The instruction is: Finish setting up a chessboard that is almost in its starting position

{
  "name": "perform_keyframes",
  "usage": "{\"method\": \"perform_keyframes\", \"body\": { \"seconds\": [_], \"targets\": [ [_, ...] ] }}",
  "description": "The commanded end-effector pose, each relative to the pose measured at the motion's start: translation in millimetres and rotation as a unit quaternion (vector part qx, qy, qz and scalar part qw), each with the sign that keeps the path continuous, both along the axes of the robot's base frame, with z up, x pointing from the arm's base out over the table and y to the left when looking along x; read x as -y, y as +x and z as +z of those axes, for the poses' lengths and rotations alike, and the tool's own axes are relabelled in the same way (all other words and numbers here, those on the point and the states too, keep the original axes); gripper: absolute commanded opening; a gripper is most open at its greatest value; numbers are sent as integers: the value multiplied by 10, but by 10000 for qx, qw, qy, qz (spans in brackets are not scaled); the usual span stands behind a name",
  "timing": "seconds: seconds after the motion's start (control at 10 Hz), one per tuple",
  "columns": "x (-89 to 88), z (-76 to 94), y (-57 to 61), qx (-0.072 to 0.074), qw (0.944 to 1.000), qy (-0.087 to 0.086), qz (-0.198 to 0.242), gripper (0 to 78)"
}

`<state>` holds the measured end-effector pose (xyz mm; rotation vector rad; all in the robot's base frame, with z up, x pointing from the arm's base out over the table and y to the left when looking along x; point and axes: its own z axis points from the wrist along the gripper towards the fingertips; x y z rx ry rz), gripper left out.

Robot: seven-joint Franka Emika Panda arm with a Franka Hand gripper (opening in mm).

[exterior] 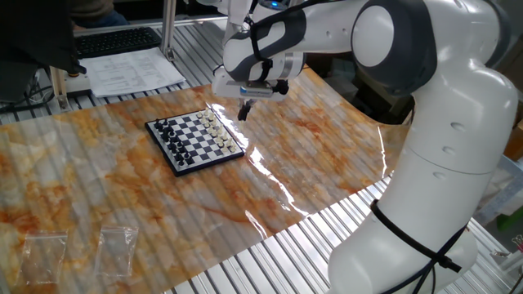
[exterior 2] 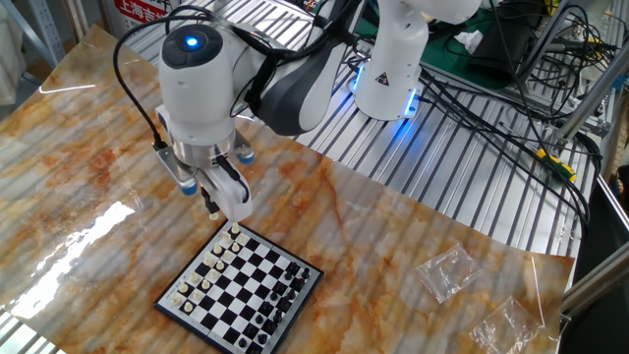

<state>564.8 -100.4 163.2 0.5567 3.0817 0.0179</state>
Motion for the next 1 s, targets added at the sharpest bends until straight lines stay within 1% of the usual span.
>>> {"method": "perform_keyframes", "body": {
  "seconds": [0.1,0.3,0.5,0.6,0.7,0.9,1.0],
  "targets": [
    [2,13,8,-47,9998,107,160,11],
    [2,13,8,-27,9996,229,174,11],
    [2,13,8,-40,9995,267,150,11],
    [-3,10,19,-33,9996,255,123,11],
    [2,24,62,-28,9996,247,125,11],
    [16,59,187,-41,9996,233,123,11],
    [12,63,281,-39,9997,228,114,11]
  ]
}}
